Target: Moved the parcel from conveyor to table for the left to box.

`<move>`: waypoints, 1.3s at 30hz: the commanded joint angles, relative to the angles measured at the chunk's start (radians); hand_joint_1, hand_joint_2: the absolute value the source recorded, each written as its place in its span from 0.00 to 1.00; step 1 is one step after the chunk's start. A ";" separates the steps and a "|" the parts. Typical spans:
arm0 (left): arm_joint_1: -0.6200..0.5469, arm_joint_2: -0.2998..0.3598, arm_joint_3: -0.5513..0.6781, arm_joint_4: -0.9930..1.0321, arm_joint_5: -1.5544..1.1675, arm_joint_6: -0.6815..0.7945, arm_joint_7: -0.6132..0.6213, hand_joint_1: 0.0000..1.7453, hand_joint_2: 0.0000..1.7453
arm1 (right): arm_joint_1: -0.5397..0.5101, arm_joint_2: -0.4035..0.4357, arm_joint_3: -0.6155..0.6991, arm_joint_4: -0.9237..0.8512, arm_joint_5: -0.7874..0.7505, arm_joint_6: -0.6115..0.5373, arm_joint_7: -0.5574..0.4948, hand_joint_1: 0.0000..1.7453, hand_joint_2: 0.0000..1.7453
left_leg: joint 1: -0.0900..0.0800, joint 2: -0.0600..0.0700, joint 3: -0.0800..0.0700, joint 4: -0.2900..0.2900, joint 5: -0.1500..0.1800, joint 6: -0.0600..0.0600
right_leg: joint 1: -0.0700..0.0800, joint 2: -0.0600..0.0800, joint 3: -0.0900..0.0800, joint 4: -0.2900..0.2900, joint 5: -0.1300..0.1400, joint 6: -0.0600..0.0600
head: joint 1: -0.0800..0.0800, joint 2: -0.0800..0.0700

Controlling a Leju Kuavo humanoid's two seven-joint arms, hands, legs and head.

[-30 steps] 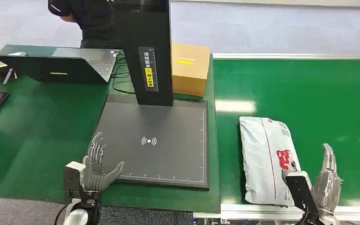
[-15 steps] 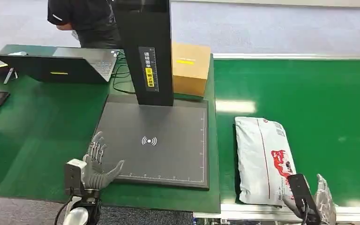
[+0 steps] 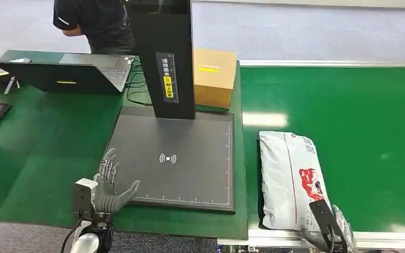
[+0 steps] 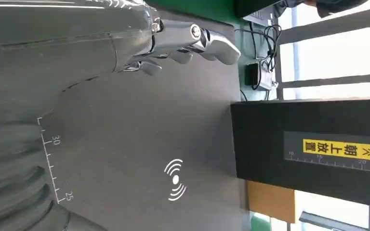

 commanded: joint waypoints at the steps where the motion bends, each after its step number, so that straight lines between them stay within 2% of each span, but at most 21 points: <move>1: -0.010 0.012 0.001 0.050 0.014 0.014 0.016 0.00 1.00 | -0.022 -0.040 0.059 0.106 -0.066 -0.044 -0.036 0.00 1.00 | 0.001 0.002 0.002 -0.001 0.000 -0.001 | 0.001 0.002 0.002 -0.001 0.000 -0.001 | 0.000 0.000; 6: -0.009 0.012 0.002 0.050 0.018 0.017 0.015 0.00 1.00 | -0.022 -0.045 0.062 0.105 -0.101 -0.055 -0.058 0.00 1.00 | 0.001 0.001 0.003 -0.002 0.000 -0.001 | 0.001 0.001 0.003 -0.002 0.000 -0.001 | 0.000 0.000; 10: -0.021 0.013 0.003 0.055 0.026 0.018 0.012 0.00 1.00 | -0.042 -0.086 0.103 0.153 -0.184 -0.080 -0.179 0.00 1.00 | 0.001 0.002 0.004 -0.002 0.000 -0.002 | 0.001 0.002 0.003 -0.003 0.001 -0.001 | 0.000 0.000; 14: -0.027 0.016 0.003 0.053 0.029 0.017 0.009 0.00 1.00 | -0.050 -0.097 0.137 0.154 -0.209 -0.129 -0.244 0.00 1.00 | 0.001 0.003 0.003 -0.002 0.000 -0.002 | 0.001 0.002 0.003 -0.003 0.001 -0.001 | 0.000 0.000; 19: -0.027 0.016 0.003 0.053 0.029 0.017 0.009 0.00 1.00 | -0.050 -0.097 0.137 0.154 -0.209 -0.129 -0.244 0.00 1.00 | 0.001 0.001 0.002 -0.001 0.000 -0.002 | 0.001 0.001 0.002 -0.002 0.001 -0.001 | 0.000 0.000; 21: -0.022 0.018 0.006 0.049 0.033 0.016 0.005 0.00 1.00 | -0.044 -0.085 0.139 0.106 -0.243 -0.219 -0.330 0.00 1.00 | 0.001 0.001 0.003 -0.002 0.000 -0.002 | 0.001 0.001 0.003 -0.002 0.000 -0.001 | 0.000 0.000; 22: -0.022 0.019 0.005 0.053 0.036 0.015 0.000 0.00 1.00 | -0.044 -0.076 0.138 0.067 -0.291 -0.292 -0.413 0.00 1.00 | 0.000 0.001 0.002 -0.001 0.000 -0.001 | 0.000 0.001 0.001 -0.001 0.000 -0.001 | 0.000 0.000; 25: -0.037 0.022 -0.005 0.082 0.036 0.011 -0.014 0.00 1.00 | -0.041 -0.083 0.170 0.007 -0.359 -0.304 -0.448 0.00 1.00 | 0.000 0.002 0.001 -0.001 0.000 -0.001 | 0.000 0.002 0.000 0.000 0.000 -0.001 | 0.000 0.000; 26: -0.057 0.030 -0.020 0.108 0.032 0.000 -0.021 0.00 1.00 | -0.052 -0.122 0.234 0.054 -0.322 -0.143 -0.274 0.00 1.00 | 0.000 0.002 0.002 -0.001 0.000 -0.002 | 0.000 0.002 0.001 0.000 0.000 -0.002 | 0.000 0.000; 27: -0.078 0.030 -0.025 0.136 0.033 0.000 -0.022 0.00 1.00 | -0.086 -0.127 0.257 0.116 -0.284 -0.133 -0.228 0.00 1.00 | 0.000 0.001 0.002 -0.001 0.000 -0.001 | 0.000 0.001 0.001 0.000 0.000 -0.001 | 0.000 0.000; 28: -0.093 0.029 -0.028 0.155 0.035 -0.001 -0.023 0.00 1.00 | -0.111 -0.129 0.267 0.175 -0.274 -0.166 -0.246 0.00 1.00 | 0.000 0.002 0.002 -0.001 0.000 -0.001 | 0.000 0.002 0.001 -0.001 0.001 -0.001 | 0.000 0.000; 31: -0.096 0.030 -0.029 0.158 0.036 -0.001 -0.023 0.00 1.00 | -0.116 -0.129 0.270 0.193 -0.274 -0.176 -0.255 0.00 1.00 | 0.001 0.004 0.003 -0.002 0.001 -0.002 | 0.001 0.004 0.003 -0.003 0.002 -0.001 | 0.000 0.000; 34: -0.090 0.032 -0.030 0.151 0.037 -0.002 -0.023 0.00 1.00 | -0.109 -0.136 0.272 0.192 -0.277 -0.181 -0.260 0.00 1.00 | 0.001 0.001 0.002 -0.001 0.001 -0.001 | 0.001 0.001 0.002 -0.002 0.001 -0.001 | 0.000 0.000; 37: -0.096 0.035 -0.041 0.160 0.027 -0.003 -0.008 0.00 1.00 | -0.123 -0.160 0.306 0.258 -0.250 -0.085 -0.142 0.00 1.00 | 0.001 0.001 0.003 -0.002 0.001 -0.001 | 0.001 0.001 0.003 -0.002 0.001 -0.001 | 0.000 0.000; 38: -0.099 0.036 -0.045 0.167 0.017 0.002 0.013 0.00 1.00 | -0.138 -0.183 0.339 0.339 -0.226 0.026 -0.016 0.00 1.00 | 0.000 0.002 0.003 -0.001 0.001 -0.001 | 0.000 0.001 0.003 -0.002 0.001 0.000 | 0.000 0.000; 39: -0.100 0.037 -0.048 0.166 0.016 0.004 0.018 0.00 1.00 | -0.147 -0.187 0.351 0.386 -0.226 0.031 -0.005 0.00 1.00 | 0.001 0.003 0.004 -0.002 0.001 -0.001 | 0.001 0.003 0.004 -0.003 0.002 -0.001 | 0.000 0.000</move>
